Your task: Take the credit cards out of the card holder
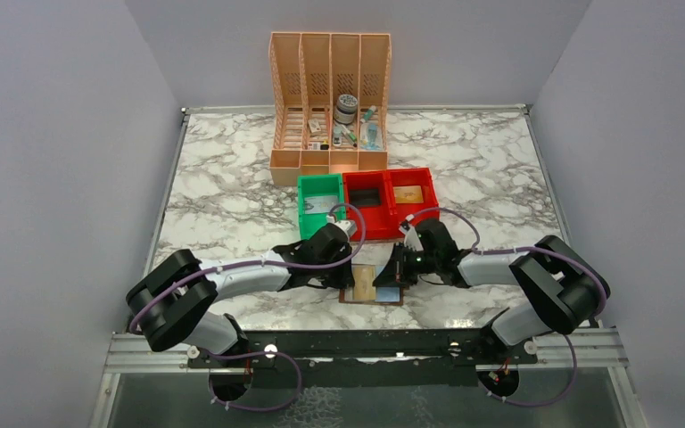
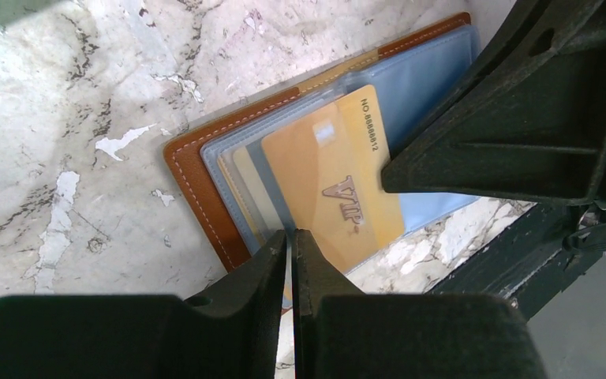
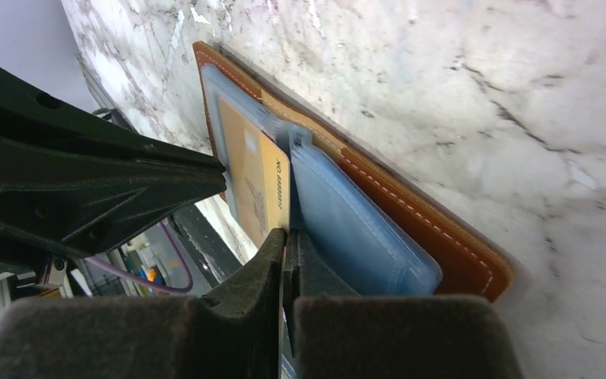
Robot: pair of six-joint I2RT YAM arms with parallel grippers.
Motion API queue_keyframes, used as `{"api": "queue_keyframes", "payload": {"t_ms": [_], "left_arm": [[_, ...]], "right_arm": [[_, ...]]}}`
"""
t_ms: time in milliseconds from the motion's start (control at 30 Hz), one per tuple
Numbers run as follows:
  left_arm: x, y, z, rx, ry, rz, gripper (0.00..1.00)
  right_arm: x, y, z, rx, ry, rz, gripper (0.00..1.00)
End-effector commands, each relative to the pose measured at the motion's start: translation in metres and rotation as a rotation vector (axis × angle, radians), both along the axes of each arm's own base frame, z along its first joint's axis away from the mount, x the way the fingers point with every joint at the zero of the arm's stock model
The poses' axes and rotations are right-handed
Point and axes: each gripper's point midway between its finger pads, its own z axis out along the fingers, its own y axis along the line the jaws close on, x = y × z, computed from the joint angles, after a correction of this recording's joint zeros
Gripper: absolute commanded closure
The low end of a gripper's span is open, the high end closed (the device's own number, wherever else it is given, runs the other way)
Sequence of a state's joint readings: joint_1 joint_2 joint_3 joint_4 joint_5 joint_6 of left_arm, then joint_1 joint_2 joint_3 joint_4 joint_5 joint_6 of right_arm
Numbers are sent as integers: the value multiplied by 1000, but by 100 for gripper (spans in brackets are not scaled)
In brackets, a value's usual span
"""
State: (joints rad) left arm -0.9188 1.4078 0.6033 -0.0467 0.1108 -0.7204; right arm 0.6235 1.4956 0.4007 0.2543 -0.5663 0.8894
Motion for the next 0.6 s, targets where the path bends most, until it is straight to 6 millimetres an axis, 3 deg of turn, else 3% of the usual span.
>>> {"api": "queue_keyframes", "payload": {"t_ms": [0,367,567], "left_arm": [[-6,25,-24,156,28,22,88],[-9,25,-27,161,29,15,89],[-6,17,-17,138,8,0,89]], "right_arm": [[0,-10,2,31,11,-16,99],[1,-12,9,47,-6,-13,96],[5,-6,13,75,-17,6,82]]}}
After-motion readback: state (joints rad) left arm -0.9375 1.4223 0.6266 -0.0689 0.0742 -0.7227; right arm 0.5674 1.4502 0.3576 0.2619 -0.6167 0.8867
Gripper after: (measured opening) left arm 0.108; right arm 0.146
